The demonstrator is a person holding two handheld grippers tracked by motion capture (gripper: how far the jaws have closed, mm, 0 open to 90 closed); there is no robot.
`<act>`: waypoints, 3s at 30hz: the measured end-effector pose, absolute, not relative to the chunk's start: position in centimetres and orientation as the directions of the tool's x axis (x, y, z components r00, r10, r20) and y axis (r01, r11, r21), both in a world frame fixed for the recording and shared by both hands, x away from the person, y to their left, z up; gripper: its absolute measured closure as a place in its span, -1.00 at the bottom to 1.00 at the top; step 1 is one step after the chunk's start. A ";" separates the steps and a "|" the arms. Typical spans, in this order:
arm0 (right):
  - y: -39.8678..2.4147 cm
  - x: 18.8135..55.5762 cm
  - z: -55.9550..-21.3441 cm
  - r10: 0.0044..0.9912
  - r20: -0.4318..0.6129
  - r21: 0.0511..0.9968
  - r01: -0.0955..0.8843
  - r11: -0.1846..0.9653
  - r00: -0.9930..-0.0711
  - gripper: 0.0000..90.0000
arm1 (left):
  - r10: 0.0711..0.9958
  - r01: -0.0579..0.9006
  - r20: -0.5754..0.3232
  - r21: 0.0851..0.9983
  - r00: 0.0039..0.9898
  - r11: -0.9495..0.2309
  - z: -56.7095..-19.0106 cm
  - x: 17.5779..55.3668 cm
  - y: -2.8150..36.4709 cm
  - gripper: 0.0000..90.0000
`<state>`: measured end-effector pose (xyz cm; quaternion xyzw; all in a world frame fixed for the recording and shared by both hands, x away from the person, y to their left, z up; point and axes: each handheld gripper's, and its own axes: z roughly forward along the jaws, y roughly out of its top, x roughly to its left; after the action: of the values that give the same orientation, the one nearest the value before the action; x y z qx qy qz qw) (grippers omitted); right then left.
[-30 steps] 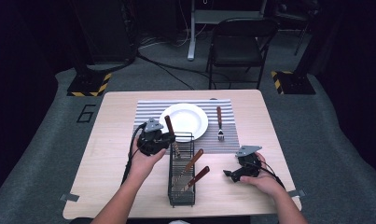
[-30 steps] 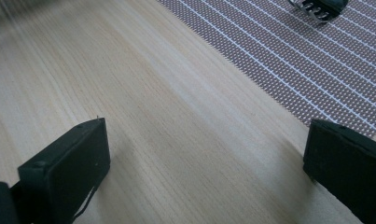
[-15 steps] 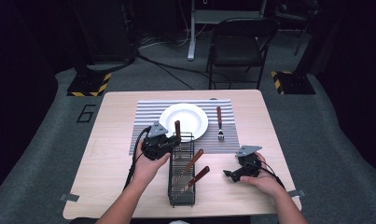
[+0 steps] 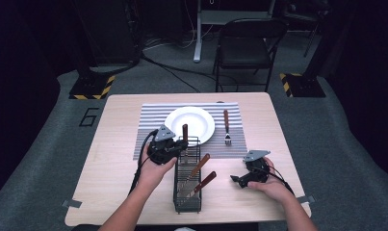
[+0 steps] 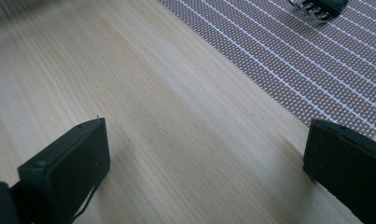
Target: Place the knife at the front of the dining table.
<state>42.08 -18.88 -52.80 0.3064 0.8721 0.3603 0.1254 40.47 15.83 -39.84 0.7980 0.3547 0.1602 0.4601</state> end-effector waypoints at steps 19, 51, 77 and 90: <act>-18.9 42.1 -52.8 0.625 0.002 0.705 0.444 0.552 -0.781 -1.00 | 0.710 0.404 -0.084 0.866 0.700 -0.295 -37.5 40.5 16.5 0.79; -18.9 42.1 -52.8 0.625 0.002 0.705 0.444 0.552 -0.781 -1.00 | 0.700 0.367 -0.061 0.882 0.712 -0.297 -31.3 41.0 17.7 0.79; -18.9 42.1 -52.8 0.625 0.002 0.705 0.444 0.553 -0.781 -1.00 | 0.741 0.377 -0.067 0.889 0.668 -0.260 -29.7 41.4 20.9 0.79; -18.8 42.1 -52.8 0.628 0.005 0.707 0.447 0.548 -0.778 -1.00 | 0.781 0.408 -0.086 0.884 0.618 -0.226 -30.7 42.1 23.0 0.79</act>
<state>42.06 -18.84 -52.80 0.3088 0.8709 0.3612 0.1253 42.11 22.96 -30.66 0.7588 0.3919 0.1931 0.4830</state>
